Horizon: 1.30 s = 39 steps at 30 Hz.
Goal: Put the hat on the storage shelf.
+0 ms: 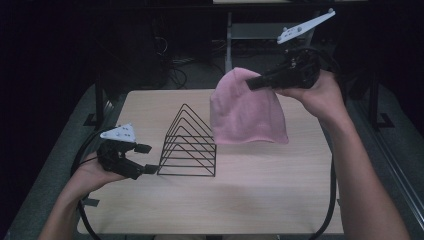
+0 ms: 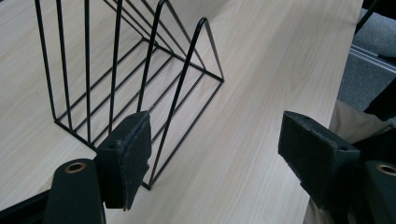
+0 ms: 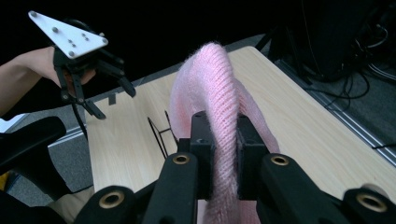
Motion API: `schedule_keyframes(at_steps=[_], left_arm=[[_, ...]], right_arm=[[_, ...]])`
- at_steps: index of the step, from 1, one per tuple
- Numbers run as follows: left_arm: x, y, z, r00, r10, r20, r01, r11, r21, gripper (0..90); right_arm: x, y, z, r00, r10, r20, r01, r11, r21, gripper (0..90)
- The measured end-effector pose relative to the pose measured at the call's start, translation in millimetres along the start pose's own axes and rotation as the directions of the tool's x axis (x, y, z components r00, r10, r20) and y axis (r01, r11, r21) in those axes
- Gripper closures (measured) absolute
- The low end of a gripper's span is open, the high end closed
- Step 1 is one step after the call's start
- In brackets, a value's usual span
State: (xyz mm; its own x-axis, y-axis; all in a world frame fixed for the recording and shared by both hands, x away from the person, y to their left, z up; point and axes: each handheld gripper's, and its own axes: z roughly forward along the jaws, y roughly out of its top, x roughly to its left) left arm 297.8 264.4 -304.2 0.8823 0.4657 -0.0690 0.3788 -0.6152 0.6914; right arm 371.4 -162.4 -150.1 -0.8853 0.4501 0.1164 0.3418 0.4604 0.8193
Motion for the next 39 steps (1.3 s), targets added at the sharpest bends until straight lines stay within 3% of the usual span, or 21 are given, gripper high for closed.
schedule_keyframes(at_steps=[7,14,33,39], left_arm=[[-2.4,12.7,-5.3,0.9995,0.009,0.029,-0.008,0.9995,-0.031,25.8],[-1.9,25.0,-11.1,0.9992,0.025,0.032,-0.024,0.9990,-0.037,25.8],[12.3,60.2,-20.9,0.9977,0.028,0.062,-0.023,0.9967,-0.077,26.1],[20.3,60.6,-17.2,0.9970,0.005,0.077,0.001,0.9971,-0.077,26.3]], right_arm=[[7.5,16.7,8.4,0.9994,-0.030,-0.017,0.030,0.9996,-0.001,80.7],[15.2,31.9,15.4,0.9979,-0.052,-0.039,0.052,0.9986,-0.007,80.7],[35.2,70.5,46.5,0.9883,-0.116,-0.100,0.115,0.9933,-0.014,80.7],[41.7,81.0,59.9,0.9816,-0.148,-0.120,0.146,0.9889,-0.027,80.7]])
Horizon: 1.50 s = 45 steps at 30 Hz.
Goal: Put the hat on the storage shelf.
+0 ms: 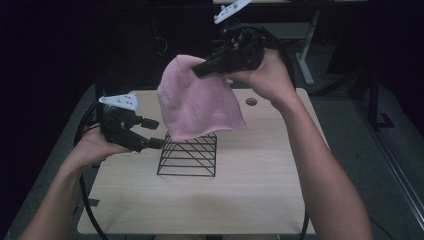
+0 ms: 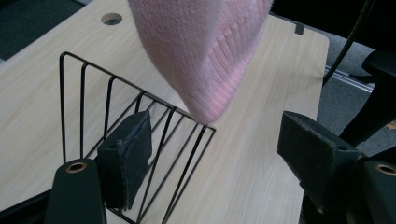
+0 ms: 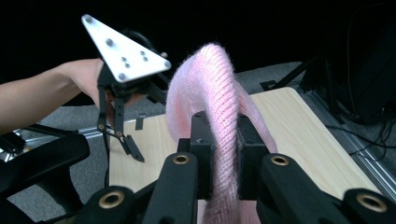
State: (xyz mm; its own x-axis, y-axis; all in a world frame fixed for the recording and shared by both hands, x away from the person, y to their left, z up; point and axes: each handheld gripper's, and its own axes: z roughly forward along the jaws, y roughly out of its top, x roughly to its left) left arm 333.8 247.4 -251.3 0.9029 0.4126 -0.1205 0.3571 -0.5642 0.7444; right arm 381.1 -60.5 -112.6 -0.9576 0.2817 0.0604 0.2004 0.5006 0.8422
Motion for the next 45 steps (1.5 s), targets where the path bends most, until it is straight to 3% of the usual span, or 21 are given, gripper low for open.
schedule_keyframes(at_steps=[3,4,7,15,18,22,24,30,36,45], left_arm=[[3.8,-1.8,0.9,1.0000,-0.007,0.003,0.007,0.9999,-0.008,30.1],[7.0,-3.3,2.5,0.9995,-0.028,0.014,0.029,0.9995,-0.016,31.6],[10.2,-4.4,2.5,0.9996,-0.025,0.011,0.025,0.9997,-0.008,38.7],[16.5,-10.3,-2.2,0.9989,-0.045,-0.013,0.045,0.9988,-0.017,75.4],[17.8,-12.6,-3.0,0.9978,-0.059,-0.031,0.058,0.9983,-0.008,81.5],[18.2,-15.8,-1.2,0.9961,-0.071,-0.052,0.072,0.9973,0.014,82.7],[20.5,-17.4,-0.8,0.9963,-0.058,-0.064,0.060,0.9978,0.028,82.7],[24.7,-24.3,3.7,0.9935,-0.086,-0.075,0.088,0.9956,0.031,82.6],[26.5,-25.9,11.1,0.9926,-0.074,-0.097,0.080,0.9949,0.061,83.0],[28.0,-28.2,19.6,0.9928,-0.065,-0.100,0.072,0.9952,0.067,83.0]], right_arm=[[1.6,5.0,5.4,0.9999,-0.006,-0.010,0.005,1.0000,-0.008,80.7],[2.3,6.7,7.4,0.9999,-0.009,-0.015,0.009,0.9999,-0.010,80.7],[4.1,9.9,11.4,0.9997,-0.018,-0.017,0.017,0.9997,-0.017,80.7],[5.5,14.4,27.0,0.9994,-0.019,-0.028,0.018,0.9995,-0.027,80.7],[4.6,12.7,30.8,0.9998,-0.010,-0.020,0.010,0.9996,-0.026,80.7],[1.4,7.6,37.8,0.9999,0.005,-0.015,-0.005,0.9998,-0.021,80.7],[-0.4,4.5,41.9,0.9998,0.011,-0.014,-0.011,0.9998,-0.016,80.7],[-7.0,-6.5,48.4,0.9991,0.038,-0.019,-0.038,0.9992,-0.013,80.7],[-14.3,-17.7,51.3,0.9986,0.049,-0.022,-0.049,0.9988,-0.003,80.7],[-17.5,-28.0,50.4,0.9973,0.070,-0.024,-0.070,0.9975,-0.005,80.7]])
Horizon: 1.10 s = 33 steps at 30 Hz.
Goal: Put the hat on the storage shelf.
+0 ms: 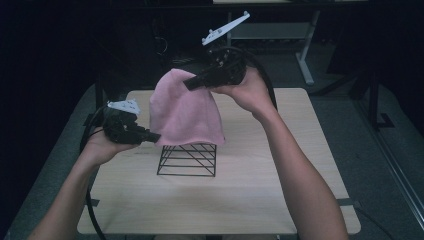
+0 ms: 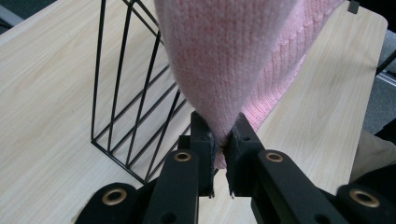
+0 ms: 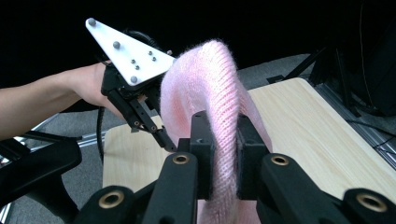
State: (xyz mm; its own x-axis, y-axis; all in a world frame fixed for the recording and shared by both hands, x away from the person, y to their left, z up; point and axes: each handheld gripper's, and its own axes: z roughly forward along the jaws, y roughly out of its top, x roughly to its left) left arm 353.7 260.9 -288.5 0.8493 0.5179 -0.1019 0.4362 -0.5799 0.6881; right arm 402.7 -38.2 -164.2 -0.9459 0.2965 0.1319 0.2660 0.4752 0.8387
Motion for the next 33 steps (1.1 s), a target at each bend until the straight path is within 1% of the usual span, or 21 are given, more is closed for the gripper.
schedule_keyframes(at_steps=[6,8,9,13,14,15,20,22,23,24,25,26,27,30,31,33], left_arm=[[0.2,2.0,4.5,0.9999,0.004,-0.015,-0.003,0.9999,0.011,82.9],[1.0,2.5,5.2,0.9999,0.007,-0.015,-0.007,0.9999,0.011,82.8],[2.2,3.5,7.0,0.9998,-0.002,-0.018,0.002,1.0000,0.006,82.9],[3.3,6.0,9.8,1.0000,-0.003,-0.009,0.003,1.0000,-0.001,82.9],[3.7,7.1,10.2,1.0000,0.000,-0.010,0.000,1.0000,-0.002,82.9],[3.9,8.2,10.6,0.9999,0.002,-0.012,-0.002,1.0000,-0.004,82.9],[4.2,10.2,12.4,0.9999,0.005,-0.015,-0.005,1.0000,-0.006,82.9],[3.4,9.5,13.9,0.9998,0.006,-0.018,-0.006,1.0000,0.004,82.8],[2.6,7.9,15.2,0.9997,0.007,-0.023,-0.006,0.9999,0.012,82.9],[3.1,6.7,15.1,0.9996,0.014,-0.024,-0.014,0.9997,0.022,82.8],[2.2,5.4,15.4,0.9997,0.005,-0.025,-0.004,0.9997,0.026,82.8],[2.2,5.4,15.4,0.9997,0.005,-0.025,-0.004,0.9997,0.026,82.8],[1.8,3.3,14.7,0.9995,0.009,-0.029,-0.008,0.9993,0.036,82.7],[1.9,-1.4,13.8,0.9997,-0.004,-0.025,0.005,0.9994,0.033,82.8],[2.8,-3.1,12.9,0.9996,-0.002,-0.027,0.004,0.9991,0.041,82.7],[3.1,-7.0,12.6,0.9995,-0.015,-0.029,0.016,0.9992,0.036,82.7]], right_arm=[[-5.3,-8.2,-1.8,0.9998,0.021,0.006,-0.021,0.9998,-0.005,80.7],[-6.6,-9.5,-2.3,0.9997,0.020,0.010,-0.020,0.9998,-0.006,80.7],[-10.1,-12.0,-3.6,0.9996,0.025,0.013,-0.025,0.9997,-0.007,80.7],[-14.2,-15.8,-8.0,0.9990,0.035,0.029,-0.035,0.9994,-0.001,80.6],[-15.7,-16.8,-9.1,0.9990,0.029,0.035,-0.029,0.9996,-0.004,80.5],[-16.3,-17.4,-10.4,0.9987,0.037,0.035,-0.037,0.9993,-0.004,80.5],[-18.2,-20.1,-14.4,0.9984,0.040,0.040,-0.039,0.9992,-0.012,80.5],[-17.7,-22.0,-14.2,0.9986,0.040,0.033,-0.040,0.9991,-0.014,80.5],[-16.1,-23.4,-12.1,0.9991,0.030,0.028,-0.030,0.9995,-0.013,80.4],[-14.9,-23.6,-10.6,0.9992,0.030,0.027,-0.029,0.9995,-0.011,80.4],[-14.2,-23.7,-8.9,0.9994,0.026,0.024,-0.025,0.9996,-0.011,80.4],[-13.4,-23.8,-7.4,0.9996,0.023,0.018,-0.023,0.9997,-0.010,80.2],[-13.0,-23.8,-5.5,0.9997,0.019,0.014,-0.019,0.9998,-0.008,80.2],[-11.3,-23.8,-0.7,0.9999,0.016,0.005,-0.016,0.9998,-0.010,80.2],[-10.6,-23.9,0.7,0.9999,0.016,0.001,-0.016,0.9999,-0.007,80.2],[-9.5,-24.1,4.2,0.9998,0.016,-0.009,-0.016,0.9999,-0.003,80.1]])
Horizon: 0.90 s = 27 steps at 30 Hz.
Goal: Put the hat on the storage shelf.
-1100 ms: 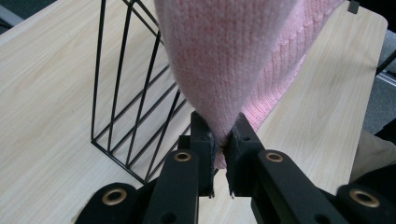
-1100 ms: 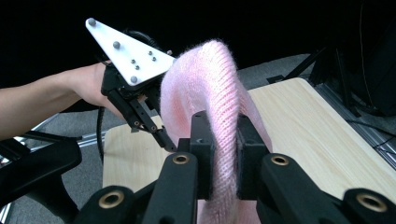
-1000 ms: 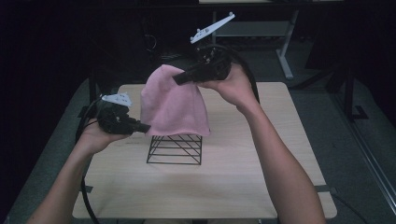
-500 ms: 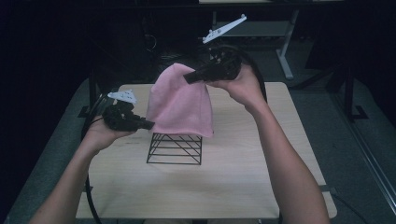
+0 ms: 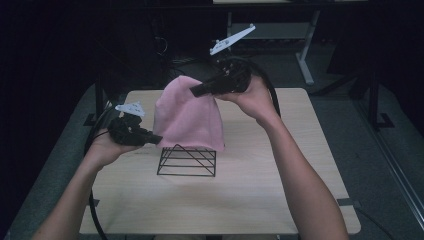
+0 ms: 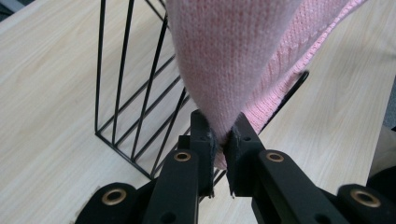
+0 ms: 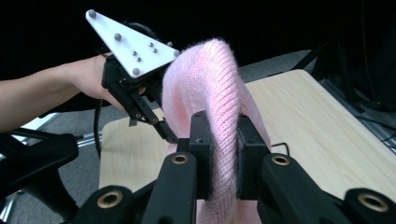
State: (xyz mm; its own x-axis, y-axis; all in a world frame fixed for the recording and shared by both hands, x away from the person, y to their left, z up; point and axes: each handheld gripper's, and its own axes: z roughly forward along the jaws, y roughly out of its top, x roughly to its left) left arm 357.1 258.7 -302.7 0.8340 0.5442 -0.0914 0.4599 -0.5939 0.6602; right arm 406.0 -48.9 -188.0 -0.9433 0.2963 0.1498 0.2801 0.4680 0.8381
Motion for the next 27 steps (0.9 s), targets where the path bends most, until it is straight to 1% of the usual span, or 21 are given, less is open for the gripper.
schedule_keyframes(at_steps=[2,5,7,8,9,12,14,15,16,17,18,19,24,25,27], left_arm=[[0.8,-3.7,0.2,1.0000,-0.006,0.000,0.006,1.0000,0.000,82.7],[1.2,-6.7,0.5,1.0000,-0.004,-0.002,0.004,1.0000,0.005,82.7],[1.4,-11.3,1.6,0.9999,-0.015,-0.002,0.015,0.9998,0.012,82.7],[2.1,-12.8,1.5,1.0000,-0.008,-0.003,0.008,0.9998,0.017,82.7],[2.2,-14.3,1.8,0.9999,-0.013,-0.005,0.013,0.9998,0.015,82.7],[3.1,-18.3,2.6,0.9998,-0.020,-0.009,0.020,0.9996,0.021,82.7],[3.5,-21.0,3.6,0.9998,-0.018,-0.013,0.018,0.9995,0.026,82.7],[3.3,-22.3,4.5,0.9999,-0.010,-0.010,0.011,0.9995,0.030,82.7],[1.7,-23.7,6.0,0.9998,-0.017,-0.011,0.017,0.9995,0.028,82.7],[1.2,-24.6,6.8,0.9999,-0.007,-0.014,0.008,0.9994,0.035,82.7],[0.7,-25.5,7.8,0.9999,-0.005,-0.013,0.006,0.9993,0.038,82.7],[0.6,-26.4,8.6,0.9999,-0.002,-0.014,0.003,0.9991,0.043,82.7],[1.7,-31.7,13.1,0.9997,-0.012,-0.019,0.013,0.9983,0.057,82.7],[1.9,-32.7,14.1,0.9997,-0.013,-0.020,0.014,0.9981,0.060,82.7],[2.5,-34.5,16.1,0.9997,-0.013,-0.020,0.014,0.9974,0.070,82.7]], right_arm=[[1.5,-0.4,3.4,1.0000,-0.006,-0.006,0.006,1.0000,0.002,80.1],[3.8,-0.8,6.9,0.9998,-0.008,-0.018,0.008,1.0000,0.002,79.8],[5.8,-2.3,12.3,0.9995,-0.011,-0.029,0.012,0.9999,0.006,79.7],[6.4,-2.7,13.8,0.9995,-0.011,-0.031,0.012,0.9999,0.008,79.6],[6.4,-3.4,15.3,0.9993,-0.014,-0.036,0.014,0.9999,0.007,79.4],[7.0,-6.0,19.7,0.9989,-0.009,-0.047,0.009,0.9999,0.009,79.1],[7.4,-7.7,23.1,0.9984,-0.003,-0.057,0.003,0.9999,0.013,78.8],[7.2,-8.9,24.6,0.9982,-0.009,-0.059,0.010,0.9998,0.014,78.8],[7.6,-9.8,26.1,0.9977,-0.005,-0.067,0.006,0.9999,0.014,78.8],[7.8,-10.7,27.7,0.9975,-0.001,-0.071,0.002,0.9999,0.013,78.8],[7.1,-11.8,29.3,0.9973,-0.007,-0.073,0.008,0.9998,0.016,78.6],[6.7,-12.8,30.6,0.9969,0.001,-0.078,0.001,0.9998,0.020,78.6],[6.1,-20.4,36.4,0.9959,0.008,-0.090,-0.005,0.9996,0.029,77.7],[5.5,-22.3,37.4,0.9955,0.001,-0.095,0.001,0.9996,0.028,77.7],[6.1,-26.0,39.2,0.9950,0.009,-0.099,-0.006,0.9995,0.032,77.7]])
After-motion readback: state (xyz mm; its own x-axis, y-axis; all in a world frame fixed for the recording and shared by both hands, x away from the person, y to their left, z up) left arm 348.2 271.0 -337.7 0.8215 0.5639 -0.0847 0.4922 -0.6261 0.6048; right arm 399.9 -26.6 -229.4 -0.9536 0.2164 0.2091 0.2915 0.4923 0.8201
